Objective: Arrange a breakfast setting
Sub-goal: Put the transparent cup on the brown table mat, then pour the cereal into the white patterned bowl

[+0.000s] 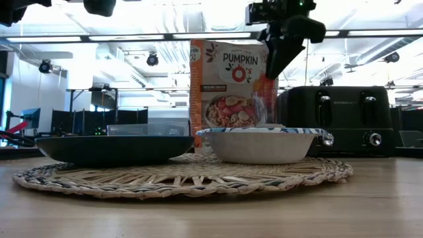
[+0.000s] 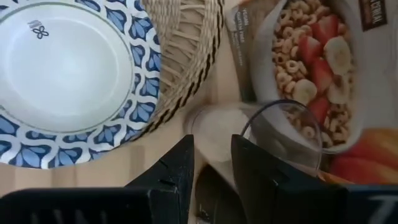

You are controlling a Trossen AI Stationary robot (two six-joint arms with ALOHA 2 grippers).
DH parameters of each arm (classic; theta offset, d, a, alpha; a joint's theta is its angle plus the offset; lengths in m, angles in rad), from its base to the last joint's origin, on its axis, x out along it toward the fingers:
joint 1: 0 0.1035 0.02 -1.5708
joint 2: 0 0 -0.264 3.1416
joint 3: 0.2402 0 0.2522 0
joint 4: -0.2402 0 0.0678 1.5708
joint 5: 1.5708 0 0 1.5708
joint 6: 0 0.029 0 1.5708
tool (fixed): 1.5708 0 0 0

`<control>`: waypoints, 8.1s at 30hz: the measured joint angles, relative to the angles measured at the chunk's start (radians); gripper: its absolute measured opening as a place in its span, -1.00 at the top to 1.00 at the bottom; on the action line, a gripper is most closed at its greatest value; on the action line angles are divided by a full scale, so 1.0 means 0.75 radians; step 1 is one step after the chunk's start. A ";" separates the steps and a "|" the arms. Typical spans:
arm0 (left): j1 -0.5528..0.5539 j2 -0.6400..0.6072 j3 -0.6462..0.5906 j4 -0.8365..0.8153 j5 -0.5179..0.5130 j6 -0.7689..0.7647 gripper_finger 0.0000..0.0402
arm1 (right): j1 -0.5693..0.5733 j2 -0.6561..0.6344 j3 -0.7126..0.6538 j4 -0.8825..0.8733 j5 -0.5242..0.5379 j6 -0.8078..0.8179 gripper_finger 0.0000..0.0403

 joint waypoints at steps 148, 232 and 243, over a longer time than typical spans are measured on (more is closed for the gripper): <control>0.073 -0.084 0.294 -0.627 0.040 0.068 0.67 | -0.049 0.246 0.207 0.005 -0.394 0.138 0.94; 0.346 -0.034 0.333 -0.595 -0.341 0.113 0.67 | -0.455 0.399 0.856 -0.542 -0.105 -0.362 0.95; 0.348 -0.007 0.332 -0.610 -0.350 0.114 0.51 | -0.456 0.377 0.941 -0.592 -0.105 -0.321 0.96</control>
